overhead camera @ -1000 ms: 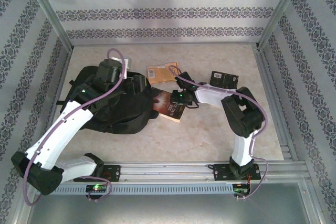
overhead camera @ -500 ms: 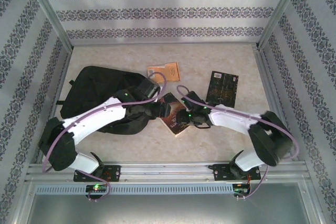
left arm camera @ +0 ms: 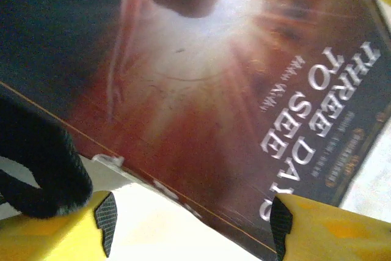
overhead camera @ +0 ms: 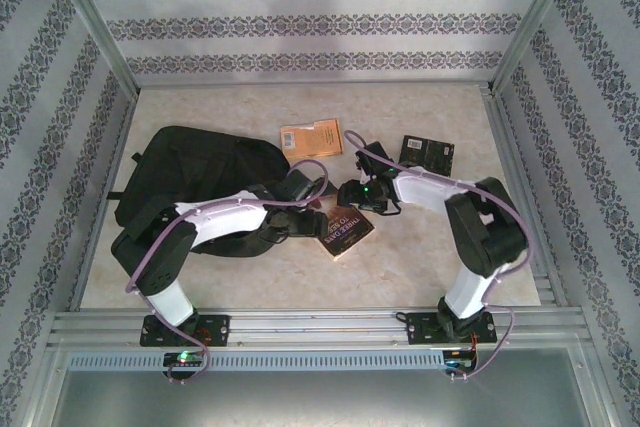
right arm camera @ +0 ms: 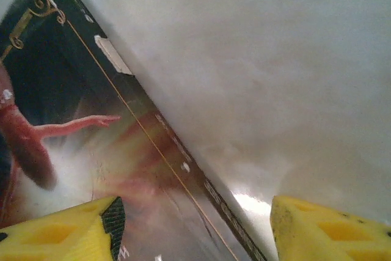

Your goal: Pack the student bag

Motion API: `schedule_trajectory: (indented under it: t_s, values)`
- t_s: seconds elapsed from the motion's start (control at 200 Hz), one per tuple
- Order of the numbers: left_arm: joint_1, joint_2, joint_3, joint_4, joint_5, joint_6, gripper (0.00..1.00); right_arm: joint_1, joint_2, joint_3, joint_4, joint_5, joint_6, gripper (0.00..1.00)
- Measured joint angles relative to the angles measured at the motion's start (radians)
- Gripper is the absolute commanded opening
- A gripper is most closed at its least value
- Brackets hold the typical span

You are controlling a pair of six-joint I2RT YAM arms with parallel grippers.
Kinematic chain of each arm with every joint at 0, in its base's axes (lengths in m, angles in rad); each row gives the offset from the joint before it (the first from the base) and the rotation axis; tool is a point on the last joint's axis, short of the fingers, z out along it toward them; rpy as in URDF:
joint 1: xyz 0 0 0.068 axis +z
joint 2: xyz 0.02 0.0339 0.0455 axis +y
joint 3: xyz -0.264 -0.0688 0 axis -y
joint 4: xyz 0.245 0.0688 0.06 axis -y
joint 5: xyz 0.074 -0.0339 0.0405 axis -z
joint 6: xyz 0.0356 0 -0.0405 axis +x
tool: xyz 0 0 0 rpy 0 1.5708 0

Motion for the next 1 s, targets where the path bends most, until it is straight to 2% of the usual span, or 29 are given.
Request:
schedule_trajectory:
  t_s: [0.06,0.25,0.52,0.744,0.999]
  values:
    - [0.000,0.013,-0.005,0.010,-0.008,-0.001,0.66,-0.010,0.019,0.024,-0.026,-0.024,-0.003,0.57]
    - [0.000,0.026,-0.009,0.022,-0.026,0.002,0.57,-0.023,0.018,-0.009,0.056,-0.097,-0.004,0.52]
    - [0.004,0.030,-0.011,0.018,-0.030,0.032,0.40,-0.021,-0.057,-0.162,0.236,-0.199,0.017,0.48]
    - [0.016,0.030,-0.012,0.011,-0.020,0.051,0.27,-0.043,-0.154,-0.303,0.312,-0.278,0.123,0.44]
    - [0.024,0.024,-0.018,0.011,-0.014,0.062,0.23,-0.056,-0.182,-0.368,0.378,-0.340,0.228,0.44]
